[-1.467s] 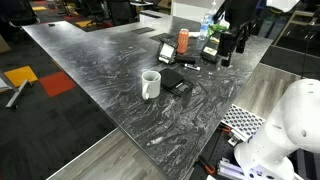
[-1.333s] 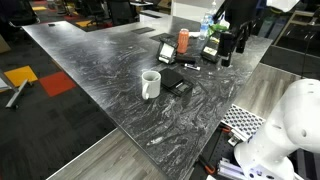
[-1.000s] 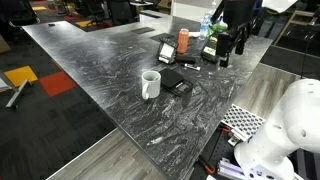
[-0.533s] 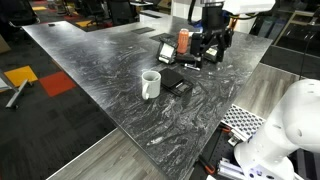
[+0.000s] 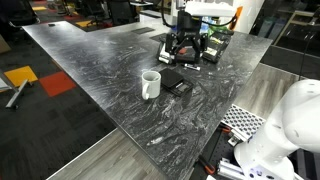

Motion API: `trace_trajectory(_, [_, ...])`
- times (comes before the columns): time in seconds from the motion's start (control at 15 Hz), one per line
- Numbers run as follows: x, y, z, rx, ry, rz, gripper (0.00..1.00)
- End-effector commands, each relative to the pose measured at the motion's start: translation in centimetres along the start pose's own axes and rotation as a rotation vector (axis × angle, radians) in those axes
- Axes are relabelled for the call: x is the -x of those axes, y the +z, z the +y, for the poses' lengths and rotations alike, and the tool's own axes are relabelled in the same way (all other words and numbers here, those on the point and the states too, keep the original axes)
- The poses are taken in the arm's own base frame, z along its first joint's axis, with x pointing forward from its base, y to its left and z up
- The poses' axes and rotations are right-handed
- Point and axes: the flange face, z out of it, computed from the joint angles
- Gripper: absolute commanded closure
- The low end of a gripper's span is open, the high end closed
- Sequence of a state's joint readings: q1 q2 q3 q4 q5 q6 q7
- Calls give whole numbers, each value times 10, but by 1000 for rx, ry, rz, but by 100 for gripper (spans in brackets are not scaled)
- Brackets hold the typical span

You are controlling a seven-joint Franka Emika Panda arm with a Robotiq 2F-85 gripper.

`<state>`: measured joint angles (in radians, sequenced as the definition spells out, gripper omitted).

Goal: Remove the black marker from the mug then put the mug on the black scale, move the scale to the right and put the marker back in the mug.

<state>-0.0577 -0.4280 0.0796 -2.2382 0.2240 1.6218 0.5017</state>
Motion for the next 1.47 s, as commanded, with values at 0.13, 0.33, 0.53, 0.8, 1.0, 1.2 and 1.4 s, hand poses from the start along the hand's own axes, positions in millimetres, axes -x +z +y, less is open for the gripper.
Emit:
trace_trajectory(0.13, [-45, 10, -28, 33, -30, -68, 0])
trace_trajectory(0.33, [-47, 28, -44, 40, -74, -89, 0])
trace_trajectory(0.53, [-48, 45, -56, 58, -117, -102, 0])
trace_trajectory(0.8, [-44, 58, -71, 59, -161, -85, 28])
trace_trajectory(1.0, [-43, 66, -82, 51, -184, -44, 47])
trace_trajectory(1.2, [-69, 48, -85, 44, -191, -2, 62])
trace_trajectory(1.4, [-85, 36, -84, 43, -196, 21, 36])
